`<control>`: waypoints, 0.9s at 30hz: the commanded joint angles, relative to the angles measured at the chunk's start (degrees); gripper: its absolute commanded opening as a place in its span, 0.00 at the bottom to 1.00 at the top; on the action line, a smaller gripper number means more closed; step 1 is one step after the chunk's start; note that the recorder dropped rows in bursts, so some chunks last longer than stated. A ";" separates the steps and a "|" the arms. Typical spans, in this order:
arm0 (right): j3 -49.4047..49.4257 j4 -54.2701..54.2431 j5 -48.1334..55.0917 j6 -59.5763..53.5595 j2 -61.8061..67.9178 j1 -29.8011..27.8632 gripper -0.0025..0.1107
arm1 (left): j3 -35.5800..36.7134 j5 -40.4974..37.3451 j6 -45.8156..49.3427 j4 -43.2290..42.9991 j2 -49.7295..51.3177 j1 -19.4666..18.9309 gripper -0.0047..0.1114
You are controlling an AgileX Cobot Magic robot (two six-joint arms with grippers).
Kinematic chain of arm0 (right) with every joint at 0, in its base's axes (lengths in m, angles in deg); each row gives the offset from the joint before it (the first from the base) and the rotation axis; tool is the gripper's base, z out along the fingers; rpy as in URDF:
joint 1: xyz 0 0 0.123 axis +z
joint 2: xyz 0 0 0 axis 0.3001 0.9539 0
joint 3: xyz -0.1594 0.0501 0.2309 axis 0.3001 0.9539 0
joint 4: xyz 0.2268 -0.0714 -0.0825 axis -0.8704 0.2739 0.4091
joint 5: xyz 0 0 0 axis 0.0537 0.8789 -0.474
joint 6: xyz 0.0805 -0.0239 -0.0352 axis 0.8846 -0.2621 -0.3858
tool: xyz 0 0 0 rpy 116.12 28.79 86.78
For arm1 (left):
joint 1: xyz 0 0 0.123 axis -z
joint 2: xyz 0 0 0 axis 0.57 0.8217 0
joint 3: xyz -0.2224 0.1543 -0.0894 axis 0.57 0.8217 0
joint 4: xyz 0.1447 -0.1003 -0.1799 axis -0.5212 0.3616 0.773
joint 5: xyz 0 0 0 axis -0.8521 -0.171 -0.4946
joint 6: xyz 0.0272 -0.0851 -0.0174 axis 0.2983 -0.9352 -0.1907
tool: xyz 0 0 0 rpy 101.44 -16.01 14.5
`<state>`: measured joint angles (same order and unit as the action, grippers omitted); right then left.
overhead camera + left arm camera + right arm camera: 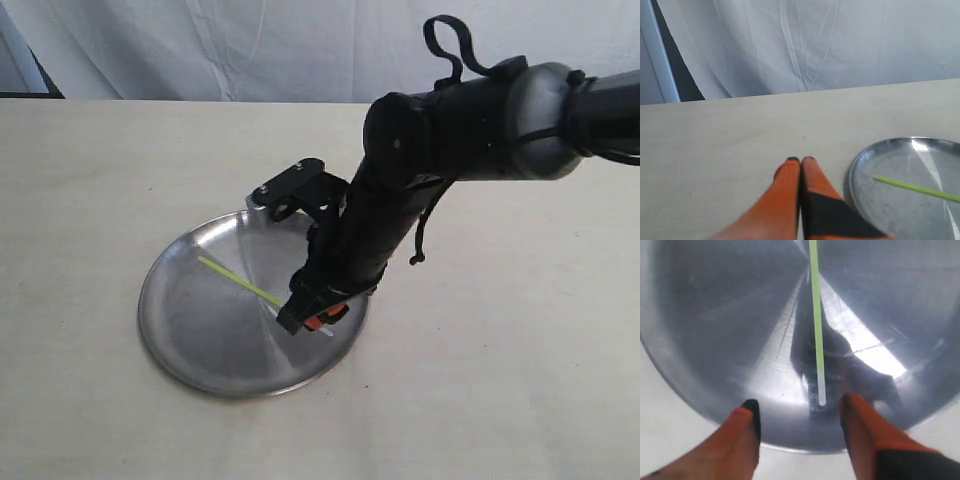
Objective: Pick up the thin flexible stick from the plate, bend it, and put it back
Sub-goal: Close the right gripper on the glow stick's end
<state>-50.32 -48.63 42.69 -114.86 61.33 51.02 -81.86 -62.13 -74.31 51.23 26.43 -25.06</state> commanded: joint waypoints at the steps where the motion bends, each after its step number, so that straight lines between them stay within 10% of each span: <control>1: -1.34 0.38 -1.12 -0.58 3.61 0.16 0.46 | 0.18 0.50 -0.11 0.36 -0.38 0.12 0.04; 27: -10.47 7.55 5.66 3.52 16.36 0.16 0.44 | 0.18 0.50 -0.11 0.36 -0.38 0.12 0.04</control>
<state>-61.28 -45.06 46.79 -112.26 75.56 51.36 -81.86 -62.13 -74.31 51.23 26.43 -25.06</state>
